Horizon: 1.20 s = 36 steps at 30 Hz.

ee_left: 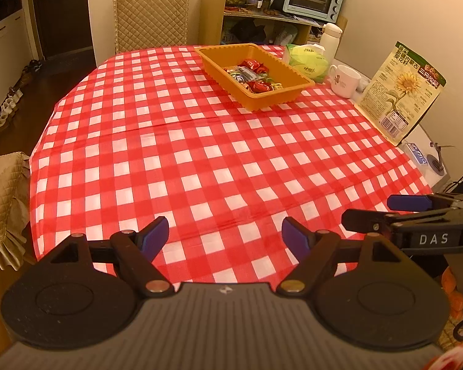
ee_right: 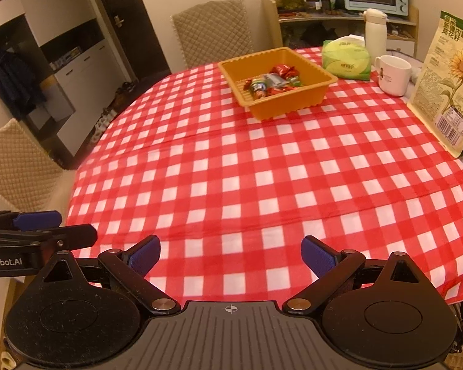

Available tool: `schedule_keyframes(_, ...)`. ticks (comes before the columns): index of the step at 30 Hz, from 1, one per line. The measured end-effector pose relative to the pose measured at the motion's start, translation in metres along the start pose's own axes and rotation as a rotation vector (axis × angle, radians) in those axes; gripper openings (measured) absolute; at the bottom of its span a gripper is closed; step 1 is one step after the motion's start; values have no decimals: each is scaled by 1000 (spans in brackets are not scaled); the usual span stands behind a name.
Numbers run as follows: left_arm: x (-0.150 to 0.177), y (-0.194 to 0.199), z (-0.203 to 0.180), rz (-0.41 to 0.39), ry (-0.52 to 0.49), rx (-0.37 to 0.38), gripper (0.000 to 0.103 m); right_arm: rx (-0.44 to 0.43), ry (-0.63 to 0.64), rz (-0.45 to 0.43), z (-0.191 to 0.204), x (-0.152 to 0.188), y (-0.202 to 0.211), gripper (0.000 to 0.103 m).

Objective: Organize snacks

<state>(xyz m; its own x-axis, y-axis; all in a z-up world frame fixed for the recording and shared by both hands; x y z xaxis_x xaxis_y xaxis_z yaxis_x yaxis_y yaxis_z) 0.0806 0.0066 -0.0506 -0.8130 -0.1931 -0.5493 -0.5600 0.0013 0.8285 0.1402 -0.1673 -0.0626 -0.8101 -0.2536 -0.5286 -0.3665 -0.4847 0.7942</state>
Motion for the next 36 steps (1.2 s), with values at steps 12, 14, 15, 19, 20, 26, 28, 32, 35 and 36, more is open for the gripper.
schedule_keyframes(12,7,4,0,-1,-5,4,79,4,8,6,6,6,3,97)
schedule_keyframes(14,7,5,0,-2,-5,5,79,5,7,5,7,7,3,97)
schedule_keyframes(15,8,5,0,-3,-6,6,79,5,7,4,7,7,3,97)
schedule_keyframes(19,8,6,-1,-2,-4,6,79,5,8,3,8,6,4,97)
schedule_keyframes(20,8,6,-1,-2,-5,7,79,5,9,4,9,6,4,97)
schedule_keyframes(26,7,6,0,-3,-6,6,79,4,9,3,9,7,4,97)
schedule_keyframes(28,7,6,0,-3,-5,7,79,6,9,3,9,7,4,97)
schedule_keyframes(32,7,6,0,-4,-6,7,79,6,10,3,9,7,4,97)
schedule_keyframes(35,7,6,0,-4,-6,7,79,5,9,3,9,6,4,97)
schedule_keyframes(36,6,6,0,-5,-6,7,79,5,9,2,10,6,4,97)
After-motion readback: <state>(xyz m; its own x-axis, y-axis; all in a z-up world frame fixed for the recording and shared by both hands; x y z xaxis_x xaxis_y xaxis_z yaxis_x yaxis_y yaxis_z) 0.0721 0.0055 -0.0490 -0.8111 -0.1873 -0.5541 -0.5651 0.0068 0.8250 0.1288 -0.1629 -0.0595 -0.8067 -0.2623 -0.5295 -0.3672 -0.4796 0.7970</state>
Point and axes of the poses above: each gripper's, at about its wrist camera, not at the fingertips, and y roughly against the way its jaws point, z to its left, x to its underside, the point moved 7 cm from there along -y, roughly the way its jaws point, and after that the axes turned 6 degrees about z, right-handed, at the moved point
